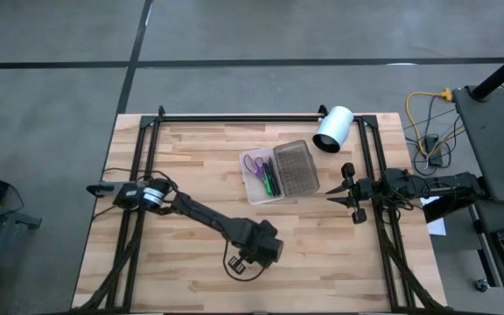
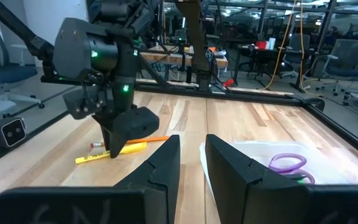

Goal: Pick & place school supplies into a supply box
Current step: Put the yellow pen into the supply box

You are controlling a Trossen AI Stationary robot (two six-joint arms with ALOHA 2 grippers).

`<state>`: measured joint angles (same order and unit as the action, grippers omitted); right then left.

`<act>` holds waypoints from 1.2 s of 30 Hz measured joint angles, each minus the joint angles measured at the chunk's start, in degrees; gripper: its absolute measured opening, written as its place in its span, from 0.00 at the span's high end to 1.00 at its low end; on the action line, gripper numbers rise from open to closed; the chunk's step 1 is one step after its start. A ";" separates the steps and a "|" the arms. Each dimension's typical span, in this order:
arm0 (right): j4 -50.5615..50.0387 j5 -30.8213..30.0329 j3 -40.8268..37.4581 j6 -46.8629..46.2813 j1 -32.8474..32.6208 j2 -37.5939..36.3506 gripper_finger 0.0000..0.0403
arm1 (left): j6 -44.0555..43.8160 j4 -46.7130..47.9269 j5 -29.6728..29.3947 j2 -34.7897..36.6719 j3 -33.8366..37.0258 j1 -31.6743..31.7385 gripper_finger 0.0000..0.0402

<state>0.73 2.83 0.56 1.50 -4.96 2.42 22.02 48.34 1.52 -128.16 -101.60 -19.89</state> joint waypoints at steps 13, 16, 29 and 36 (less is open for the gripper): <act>0.00 0.00 0.00 0.00 0.01 0.00 0.83 | 5.34 0.33 0.72 0.11 0.39 0.45 0.96; 0.00 0.00 0.00 0.00 -0.01 0.00 0.83 | 7.28 0.55 0.70 0.11 0.39 0.45 0.97; -0.02 0.02 0.00 0.00 0.00 0.00 0.83 | 9.21 0.98 -2.73 2.95 0.50 0.45 0.97; -0.02 0.02 0.00 0.00 -0.01 0.00 0.83 | 11.63 1.04 -3.73 3.17 0.63 0.45 0.97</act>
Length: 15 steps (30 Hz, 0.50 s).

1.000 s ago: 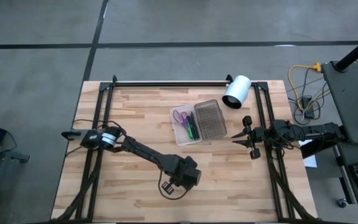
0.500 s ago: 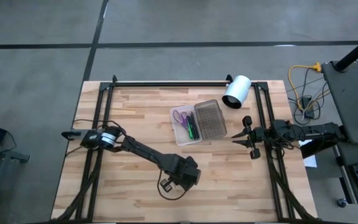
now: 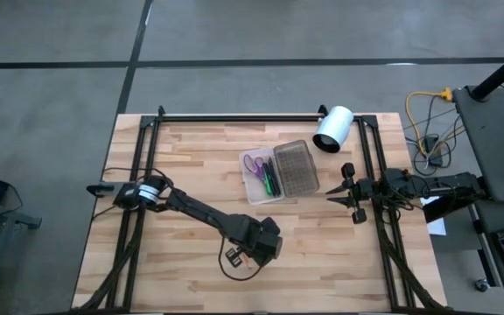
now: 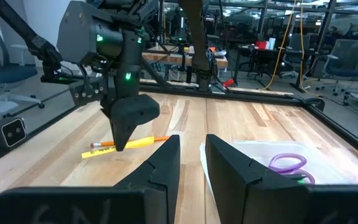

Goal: Pick & place school supplies into a supply box
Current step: Put the yellow pen into the supply box

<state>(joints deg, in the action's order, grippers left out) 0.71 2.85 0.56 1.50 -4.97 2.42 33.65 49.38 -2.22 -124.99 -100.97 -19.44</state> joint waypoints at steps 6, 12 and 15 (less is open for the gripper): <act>0.00 0.00 0.00 0.00 0.02 0.00 0.83 | 2.12 -0.43 -2.30 2.14 0.07 -0.02 0.97; 0.00 0.00 0.00 0.00 0.02 0.00 0.83 | 4.52 -0.33 -4.88 3.53 0.36 0.00 0.97; 0.00 0.00 0.00 0.00 0.00 0.00 0.83 | 8.55 -0.35 -5.40 4.04 0.42 0.41 0.97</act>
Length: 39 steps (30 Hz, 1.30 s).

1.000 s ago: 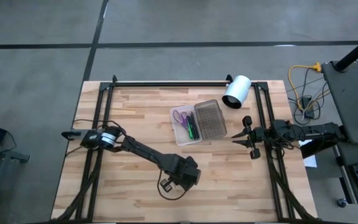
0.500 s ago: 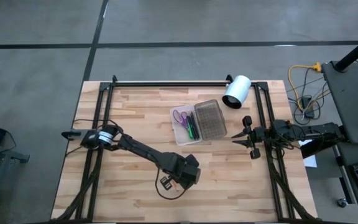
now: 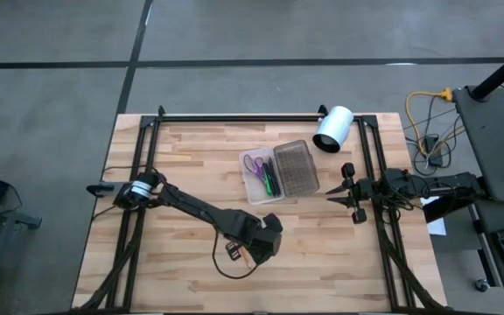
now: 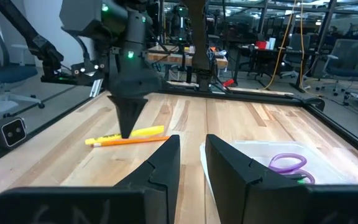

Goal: Pick & place school supplies into a supply box
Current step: Put the yellow pen into the supply box

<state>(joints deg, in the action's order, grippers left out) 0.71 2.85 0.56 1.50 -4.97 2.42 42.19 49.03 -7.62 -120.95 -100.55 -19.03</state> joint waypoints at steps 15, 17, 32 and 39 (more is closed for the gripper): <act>0.00 0.02 0.00 0.00 0.00 0.00 0.83 | 17.40 5.39 -0.22 1.29 -0.40 10.04 0.97; 0.00 0.00 0.00 0.00 0.00 0.00 0.83 | 18.60 6.37 -0.24 1.68 -0.57 11.46 0.97; 0.00 0.03 0.01 0.00 0.00 0.00 0.83 | 33.31 4.44 0.02 5.05 -0.63 22.73 0.97; 0.00 0.03 0.01 0.00 0.00 0.00 0.83 | 36.30 -0.99 5.92 5.05 -0.42 26.29 0.97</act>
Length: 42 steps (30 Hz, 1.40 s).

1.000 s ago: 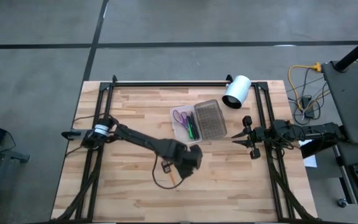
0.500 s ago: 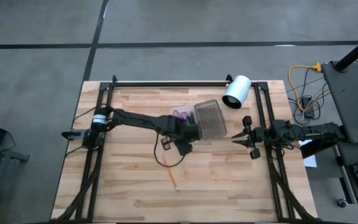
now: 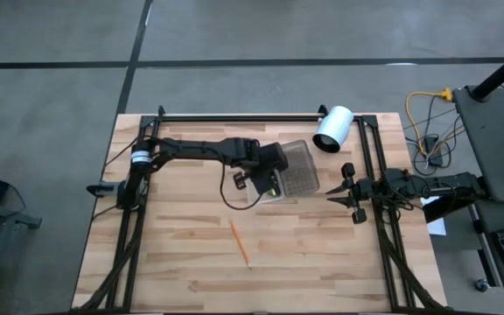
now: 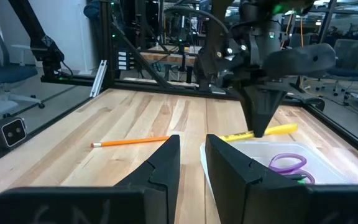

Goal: Pick & place school supplies into a supply box
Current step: Put the yellow pen into the supply box

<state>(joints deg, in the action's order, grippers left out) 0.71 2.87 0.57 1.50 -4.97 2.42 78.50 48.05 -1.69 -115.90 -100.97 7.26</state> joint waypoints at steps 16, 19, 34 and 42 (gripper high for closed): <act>0.00 -0.01 0.01 0.00 0.01 0.00 0.83 | 8.34 -9.95 1.69 0.00 5.55 0.78 0.96; 0.00 0.00 0.01 0.00 0.02 0.00 0.83 | 9.16 -13.23 1.59 0.00 7.78 1.05 0.96; 0.00 0.00 0.01 0.00 0.00 0.00 0.83 | 9.29 -17.91 1.22 -0.09 8.39 1.93 0.92; 0.00 -0.01 0.01 0.00 -0.01 0.00 0.83 | 6.09 -17.62 1.24 -0.09 8.48 1.95 0.92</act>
<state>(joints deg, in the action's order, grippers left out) 0.71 2.87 0.58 1.50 -4.97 2.42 84.59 30.42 -0.46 -115.98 -92.49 9.21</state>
